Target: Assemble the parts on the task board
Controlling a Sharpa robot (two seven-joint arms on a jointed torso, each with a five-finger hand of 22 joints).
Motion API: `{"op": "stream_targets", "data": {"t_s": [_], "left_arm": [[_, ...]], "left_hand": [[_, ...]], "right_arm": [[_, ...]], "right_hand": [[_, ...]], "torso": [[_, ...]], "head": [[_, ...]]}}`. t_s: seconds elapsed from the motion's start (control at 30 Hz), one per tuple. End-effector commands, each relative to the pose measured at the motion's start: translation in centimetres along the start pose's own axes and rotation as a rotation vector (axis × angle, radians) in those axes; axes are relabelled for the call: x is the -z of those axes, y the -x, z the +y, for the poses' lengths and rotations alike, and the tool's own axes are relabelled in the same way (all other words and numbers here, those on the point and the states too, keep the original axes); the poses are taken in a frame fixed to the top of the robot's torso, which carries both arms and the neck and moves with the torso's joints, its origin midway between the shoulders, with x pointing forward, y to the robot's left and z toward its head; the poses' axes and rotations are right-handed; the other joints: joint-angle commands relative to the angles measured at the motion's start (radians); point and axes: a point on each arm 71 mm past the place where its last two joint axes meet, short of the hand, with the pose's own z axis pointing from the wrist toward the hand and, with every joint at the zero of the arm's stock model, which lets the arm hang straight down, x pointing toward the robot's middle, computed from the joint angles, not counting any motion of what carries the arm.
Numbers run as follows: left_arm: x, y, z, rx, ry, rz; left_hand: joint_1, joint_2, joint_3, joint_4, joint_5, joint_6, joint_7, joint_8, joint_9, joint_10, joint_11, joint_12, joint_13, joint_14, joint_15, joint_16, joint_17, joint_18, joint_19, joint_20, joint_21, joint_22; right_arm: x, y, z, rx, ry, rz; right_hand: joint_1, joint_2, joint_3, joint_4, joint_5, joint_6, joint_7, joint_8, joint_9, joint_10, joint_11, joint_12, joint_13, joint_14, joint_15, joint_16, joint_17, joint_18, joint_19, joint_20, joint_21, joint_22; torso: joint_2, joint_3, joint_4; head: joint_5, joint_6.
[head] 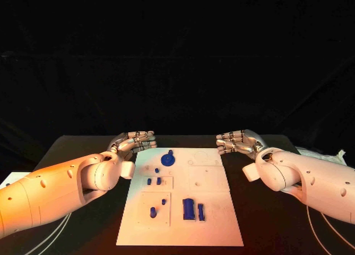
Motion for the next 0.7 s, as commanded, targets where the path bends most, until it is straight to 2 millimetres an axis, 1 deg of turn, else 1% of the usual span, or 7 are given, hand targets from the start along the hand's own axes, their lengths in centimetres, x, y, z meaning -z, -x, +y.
{"op": "stream_targets", "data": {"t_s": [0.03,0.2,0.23,0.53,0.6,0.63,0.7], "left_arm": [[-0.3,0.2,0.1,0.008,-0.055,-0.053],[-0.5,0.1,0.7,0.008,-0.058,-0.066],[-0.5,0.0,0.8,0.002,-0.018,-0.037],[0.1,-1.0,0.7,-0.033,-0.04,-0.072],[0.4,-1.5,0.6,-0.05,-0.051,-0.087],[0.5,-1.8,0.6,-0.059,-0.058,-0.096],[0.9,-2.4,0.5,-0.081,-0.074,-0.116]], "left_hand": [[0.008,0.009,-0.011,-0.001,0.004,-0.001,-0.004,-0.008,0.0,0.006,0.003,-0.009,-0.002,0.009,0.004,-0.033,-0.016,0.014,0.002,0.007,-0.012,-0.026],[0.026,0.018,-0.002,-0.01,0.005,0.006,-0.001,-0.012,0.0,0.012,0.004,-0.018,-0.002,0.023,0.004,-0.06,-0.03,0.014,0.004,0.009,-0.017,-0.05],[-0.381,0.092,-0.128,0.013,-0.096,-0.289,-0.062,-0.039,-0.066,-0.299,-0.047,-0.062,-0.063,-0.267,-0.041,-0.119,-0.064,-0.051,-0.225,-0.076,-0.083,-0.179],[-0.634,0.092,-0.207,0.013,-0.096,-0.472,-0.102,-0.111,-0.066,-0.49,-0.078,-0.095,-0.063,-0.448,-0.07,-0.161,-0.147,-0.07,-0.372,-0.125,-0.083,-0.267],[-0.686,0.092,-0.224,0.013,-0.096,-0.509,-0.11,-0.111,-0.066,-0.529,-0.085,-0.101,-0.063,-0.485,-0.076,-0.169,-0.147,-0.073,-0.401,-0.136,-0.083,-0.284],[-0.71,0.092,-0.231,0.013,-0.096,-0.527,-0.114,-0.111,-0.066,-0.548,-0.088,-0.105,-0.063,-0.502,-0.146,-0.173,-0.147,-0.073,-0.416,-0.141,-0.083,-0.292],[-0.751,0.092,-0.244,0.013,-0.096,-0.556,-0.12,-0.111,-0.066,-0.579,-0.093,-0.175,-0.063,-0.531,-0.146,-0.18,-0.147,-0.084,-0.439,-0.149,-0.083,-0.305]], "right_arm": [[-0.5,-0.1,0.2,-0.107,0.056,0.032],[-1.0,-0.4,0.1,-0.115,0.062,0.042],[-0.9,0.0,-0.2,-0.062,0.022,0.002],[-0.4,-1.3,0.5,-0.1,0.054,-0.047],[-0.1,-1.8,0.7,-0.117,0.066,-0.07],[0.0,-2.2,0.9,-0.126,0.072,-0.082],[0.4,-2.9,1.3,-0.146,0.084,-0.112]], "right_hand": [[-0.017,0.0,0.006,-0.017,-0.002,0.002,0.001,-0.002,-0.011,0.007,-0.001,-0.002,-0.026,0.032,-0.007,0.002,-0.022,-0.001,0.027,-0.005,-0.017,-0.025],[-0.024,0.008,0.022,-0.039,0.003,0.017,-0.001,-0.002,-0.027,0.035,-0.017,0.002,-0.051,0.138,-0.04,0.022,-0.043,-0.002,0.148,-0.045,0.001,-0.047],[-0.477,-0.08,0.109,-0.064,-0.054,-0.271,-0.057,-0.065,-0.064,-0.298,-0.058,-0.071,-0.113,-0.232,-0.13,-0.065,-0.072,-0.056,-0.188,-0.099,-0.05,-0.144],[-0.78,-0.08,0.109,-0.137,-0.087,-0.45,-0.091,-0.065,-0.154,-0.506,-0.087,-0.071,-0.113,-0.457,-0.13,-0.065,-0.148,-0.083,-0.386,-0.141,-0.08,-0.213],[-0.839,-0.08,0.109,-0.137,-0.094,-0.487,-0.098,-0.065,-0.154,-0.548,-0.157,-0.071,-0.113,-0.503,-0.13,-0.065,-0.148,-0.084,-0.428,-0.148,-0.086,-0.226],[-0.867,-0.08,0.109,-0.137,-0.098,-0.504,-0.102,-0.065,-0.154,-0.568,-0.157,-0.071,-0.113,-0.525,-0.13,-0.065,-0.148,-0.094,-0.448,-0.152,-0.089,-0.232],[-0.913,-0.08,0.109,-0.137,-0.103,-0.533,-0.107,-0.065,-0.154,-0.601,-0.157,-0.071,-0.113,-0.562,-0.13,-0.065,-0.148,-0.094,-0.481,-0.158,-0.162,-0.242]], "torso": [[-0.02,0.0034,0.0009],[-0.023,0.0084,0.0031],[-0.018,0.0037,0.0006],[-0.039,0.0179,0.0133],[-0.042,0.0197,0.0149],[-0.043,0.02,0.0152],[-0.043,0.02,0.0152]], "head": [[0.004,0.008],[0.007,0.02],[0.004,0.014],[-0.005,0.05],[-0.006,0.054],[-0.006,0.055],[-0.006,0.055]]}}
